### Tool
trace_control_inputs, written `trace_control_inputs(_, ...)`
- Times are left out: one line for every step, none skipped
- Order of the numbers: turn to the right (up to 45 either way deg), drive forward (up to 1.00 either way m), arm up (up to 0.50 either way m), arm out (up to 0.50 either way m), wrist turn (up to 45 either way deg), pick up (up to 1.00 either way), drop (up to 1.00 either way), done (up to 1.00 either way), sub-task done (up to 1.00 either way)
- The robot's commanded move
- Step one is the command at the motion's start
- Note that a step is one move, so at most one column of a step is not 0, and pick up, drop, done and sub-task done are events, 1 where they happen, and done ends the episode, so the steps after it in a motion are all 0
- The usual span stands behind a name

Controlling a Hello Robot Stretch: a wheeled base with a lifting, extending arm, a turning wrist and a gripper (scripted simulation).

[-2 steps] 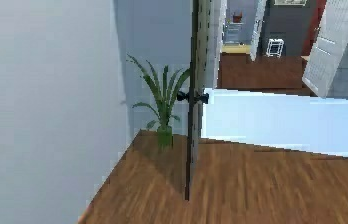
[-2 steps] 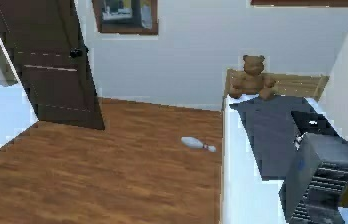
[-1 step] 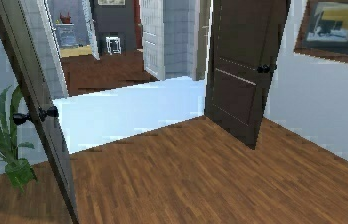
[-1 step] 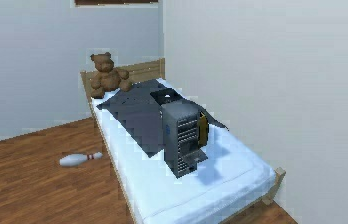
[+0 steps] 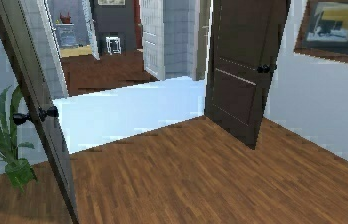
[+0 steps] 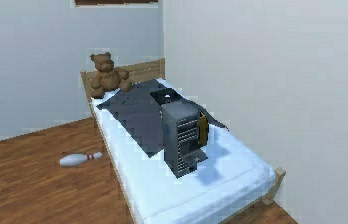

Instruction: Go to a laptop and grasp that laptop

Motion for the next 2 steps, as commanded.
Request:
trace_control_inputs(0.0, 0.0, 0.22, 0.0, 0.0, 0.0, 0.0, 0.0, 0.0)
trace_control_inputs(0.0, 0.0, 0.0, 0.48, 0.0, 0.0, 0.0, 0.0, 0.0)
